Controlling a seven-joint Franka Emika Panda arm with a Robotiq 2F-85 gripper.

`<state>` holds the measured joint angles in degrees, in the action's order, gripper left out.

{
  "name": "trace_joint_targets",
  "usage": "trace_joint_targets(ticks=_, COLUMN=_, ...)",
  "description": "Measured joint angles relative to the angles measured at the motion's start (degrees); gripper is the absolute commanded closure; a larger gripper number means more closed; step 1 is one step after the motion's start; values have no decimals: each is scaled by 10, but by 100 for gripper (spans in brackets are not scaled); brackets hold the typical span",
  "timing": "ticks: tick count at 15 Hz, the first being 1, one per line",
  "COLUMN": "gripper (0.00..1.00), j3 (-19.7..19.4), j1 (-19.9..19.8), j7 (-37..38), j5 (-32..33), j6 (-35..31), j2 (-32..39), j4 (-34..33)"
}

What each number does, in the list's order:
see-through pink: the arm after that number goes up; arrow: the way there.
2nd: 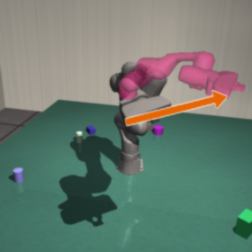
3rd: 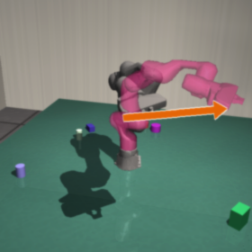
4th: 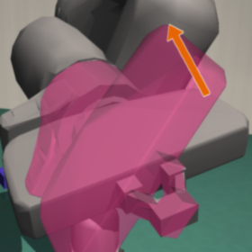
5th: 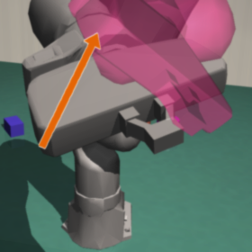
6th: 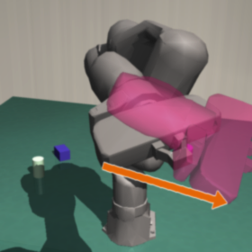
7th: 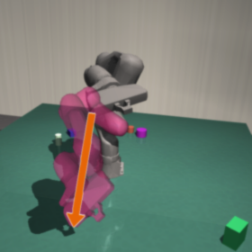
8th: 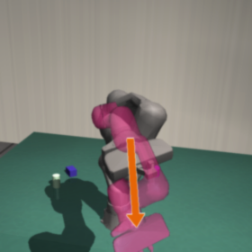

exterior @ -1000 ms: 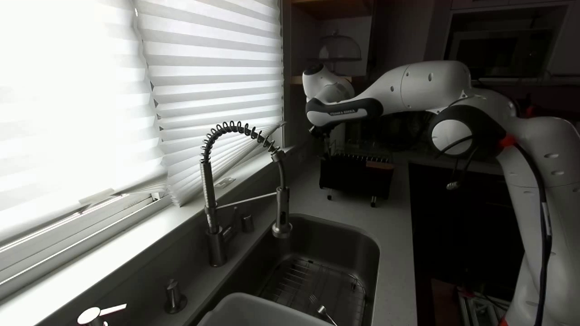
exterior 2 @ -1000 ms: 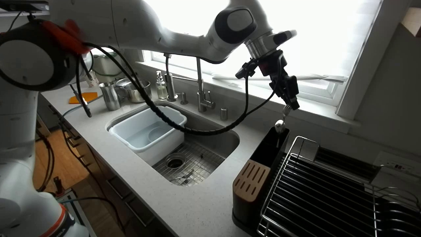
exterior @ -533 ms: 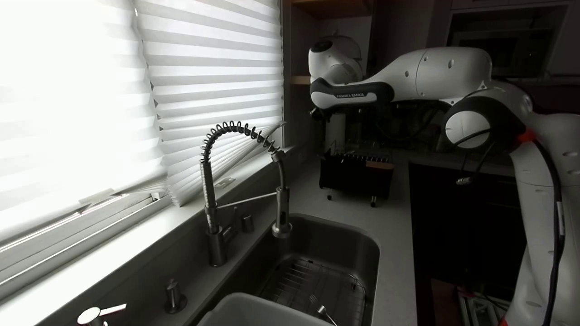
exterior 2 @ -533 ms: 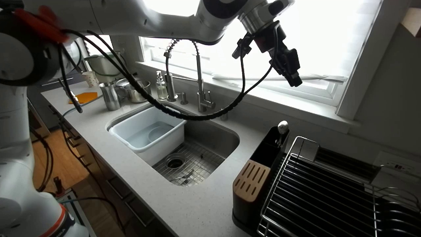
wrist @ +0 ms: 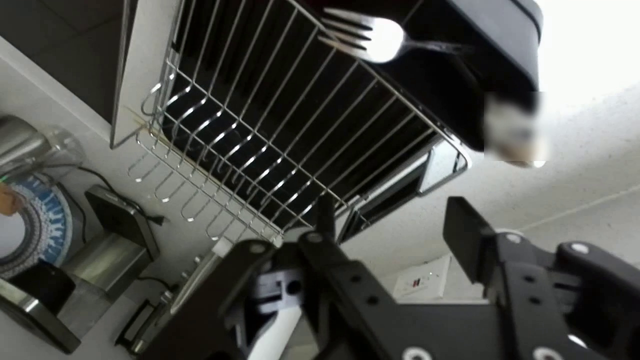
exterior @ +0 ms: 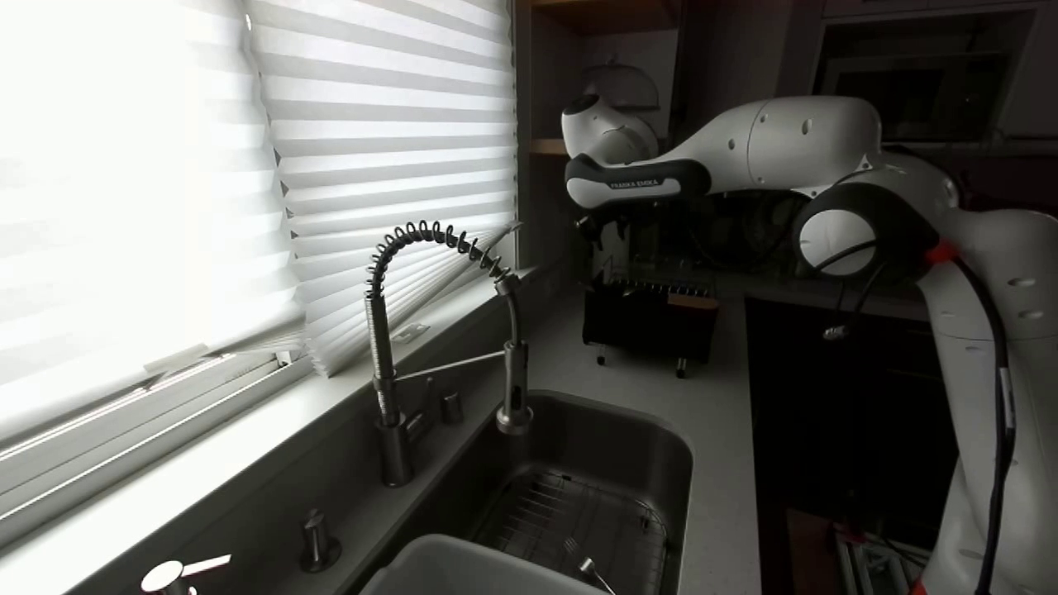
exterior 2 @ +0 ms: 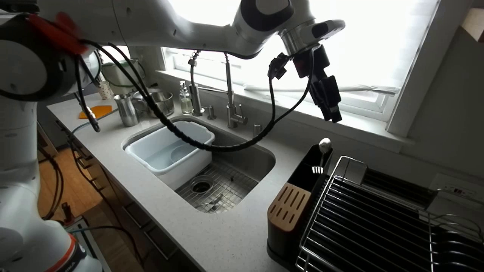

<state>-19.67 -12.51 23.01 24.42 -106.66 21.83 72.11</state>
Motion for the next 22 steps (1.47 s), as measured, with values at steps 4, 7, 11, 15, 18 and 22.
trace_joint_targets(ticks=4, gripper=0, j3=-1, j1=-33, j7=-22, j5=-66, j6=58, j2=5, j4=-2)
trace_joint_targets(ticks=7, gripper=0, j3=-1, j1=-67, j7=-62, j5=-136, j6=79, j2=5, j4=-2)
trace_joint_targets(ticks=11, gripper=0, j3=1, j1=-109, j7=-113, j5=-236, j6=98, j2=9, j4=-2)
trace_joint_targets(ticks=15, gripper=0, j3=6, j1=-140, j7=-164, j5=-326, j6=100, j2=19, j4=-1)
trace_joint_targets(ticks=18, gripper=0, j3=10, j1=-157, j7=-194, j5=-381, j6=100, j2=30, j4=-1)
trace_joint_targets(ticks=22, gripper=0, j3=14, j1=-173, j7=-224, j5=-432, j6=100, j2=43, j4=-1)
